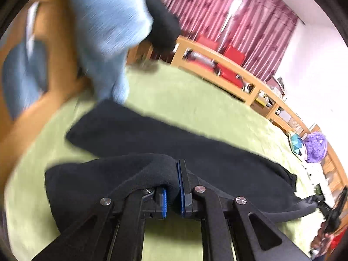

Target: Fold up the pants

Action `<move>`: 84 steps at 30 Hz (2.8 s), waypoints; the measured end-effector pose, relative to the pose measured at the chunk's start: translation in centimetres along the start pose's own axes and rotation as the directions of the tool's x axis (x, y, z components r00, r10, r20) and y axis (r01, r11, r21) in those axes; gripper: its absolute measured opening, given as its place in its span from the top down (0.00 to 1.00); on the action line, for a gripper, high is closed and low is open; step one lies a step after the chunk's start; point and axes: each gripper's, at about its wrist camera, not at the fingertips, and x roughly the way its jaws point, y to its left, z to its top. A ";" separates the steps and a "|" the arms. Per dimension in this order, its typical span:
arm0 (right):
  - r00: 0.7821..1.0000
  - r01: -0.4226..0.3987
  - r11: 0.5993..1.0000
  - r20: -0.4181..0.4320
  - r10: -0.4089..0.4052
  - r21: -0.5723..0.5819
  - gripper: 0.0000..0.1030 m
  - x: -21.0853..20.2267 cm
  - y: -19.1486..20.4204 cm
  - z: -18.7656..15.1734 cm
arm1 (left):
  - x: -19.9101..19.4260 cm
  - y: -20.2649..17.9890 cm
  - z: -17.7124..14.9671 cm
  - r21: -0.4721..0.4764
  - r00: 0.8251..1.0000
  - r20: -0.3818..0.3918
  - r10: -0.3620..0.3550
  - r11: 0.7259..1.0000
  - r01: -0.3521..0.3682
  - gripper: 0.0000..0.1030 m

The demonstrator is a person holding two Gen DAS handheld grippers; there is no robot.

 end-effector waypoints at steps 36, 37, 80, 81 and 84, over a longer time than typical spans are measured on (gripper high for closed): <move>0.964 0.159 0.975 -0.239 -0.119 0.153 0.33 8.7 -10.1 -5.0 | 13.3 -0.1 -8.1 -0.191 0.969 -0.248 -0.017 0.981 -0.032 0.25; 0.967 0.149 0.971 -0.233 -0.103 0.189 0.33 9.1 -10.8 -5.1 | 14.0 0.1 -8.2 -0.216 0.969 -0.247 -0.024 0.976 -0.031 0.25; 0.935 0.319 0.902 -0.253 -0.249 0.289 0.56 -16.4 -24.1 -16.3 | -7.8 -3.6 -23.4 -0.117 0.884 -0.431 -0.180 0.983 0.143 0.71; 0.932 0.333 0.903 -0.240 -0.271 0.271 0.52 -17.1 -23.3 -17.0 | -8.8 -3.3 -23.5 -0.096 0.894 -0.416 -0.166 0.986 0.138 0.69; 0.934 0.341 0.900 -0.205 -0.292 0.272 0.52 -18.7 -21.5 -18.5 | -11.2 -2.6 -23.3 -0.025 0.918 -0.369 -0.145 0.989 0.146 0.56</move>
